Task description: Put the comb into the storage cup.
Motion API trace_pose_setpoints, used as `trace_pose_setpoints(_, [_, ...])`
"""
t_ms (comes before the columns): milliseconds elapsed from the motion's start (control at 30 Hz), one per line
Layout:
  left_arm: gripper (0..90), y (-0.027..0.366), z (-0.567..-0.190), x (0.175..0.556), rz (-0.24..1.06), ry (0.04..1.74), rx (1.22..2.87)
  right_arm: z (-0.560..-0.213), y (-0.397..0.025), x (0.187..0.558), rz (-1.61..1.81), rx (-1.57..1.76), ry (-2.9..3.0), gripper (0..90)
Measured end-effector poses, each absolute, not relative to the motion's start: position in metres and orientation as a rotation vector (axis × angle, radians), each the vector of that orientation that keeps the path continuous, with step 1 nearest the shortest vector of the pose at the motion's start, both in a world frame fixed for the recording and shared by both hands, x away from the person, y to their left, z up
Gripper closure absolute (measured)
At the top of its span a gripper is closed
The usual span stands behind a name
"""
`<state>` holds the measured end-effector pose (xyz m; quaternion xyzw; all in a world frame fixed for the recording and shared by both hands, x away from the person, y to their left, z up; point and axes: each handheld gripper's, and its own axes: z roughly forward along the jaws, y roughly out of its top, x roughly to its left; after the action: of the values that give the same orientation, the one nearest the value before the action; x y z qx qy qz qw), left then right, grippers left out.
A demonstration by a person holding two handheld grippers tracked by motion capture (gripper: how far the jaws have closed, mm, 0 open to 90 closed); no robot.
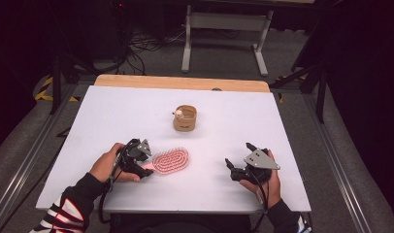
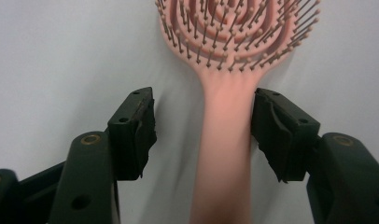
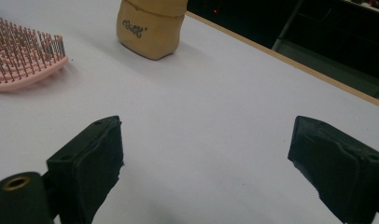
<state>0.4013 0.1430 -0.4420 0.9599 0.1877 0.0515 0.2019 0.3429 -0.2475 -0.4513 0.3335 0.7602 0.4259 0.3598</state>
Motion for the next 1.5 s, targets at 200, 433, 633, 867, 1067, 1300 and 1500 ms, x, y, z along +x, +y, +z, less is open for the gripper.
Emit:
trace_pose_setpoints(200, [50.6, 0.137, -0.441, 0.404, 0.122, 0.504, 2.704, -0.452, -0.247, 0.343, 1.102, 0.858, 1.968, 10.5])
trace_pose_setpoints(433, [53.1, 0.137, -0.441, 0.406, 0.100, 0.512, 2.689, -0.451, -0.245, 0.342, 1.089, 0.841, 1.965, 10.5])
trace_pose_setpoints(633, [60.9, 0.136, -0.441, 0.404, 0.100, 0.495, 2.688, -0.452, -0.244, 0.342, 1.087, 0.842, 1.972, 10.5])
trace_pose_setpoints(867, [69.3, 0.138, -0.443, 0.400, 0.121, 0.490, 2.650, -0.453, -0.244, 0.342, 1.084, 0.836, 1.980, 10.7])
trace_pose_setpoints(1067, [69.6, 0.142, -0.447, 0.389, 0.208, 0.506, 2.590, -0.453, -0.244, 0.341, 1.082, 0.848, 1.972, 11.1])
trace_pose_setpoints(1300, [69.7, 0.146, -0.445, 0.378, 0.385, 0.525, 2.542, -0.453, -0.243, 0.341, 1.098, 0.845, 1.971, 11.3])
trace_pose_setpoints(1500, [69.8, 0.147, -0.440, 0.372, 0.497, 0.537, 2.441, -0.449, -0.242, 0.338, 1.175, 0.874, 1.947, 12.2])
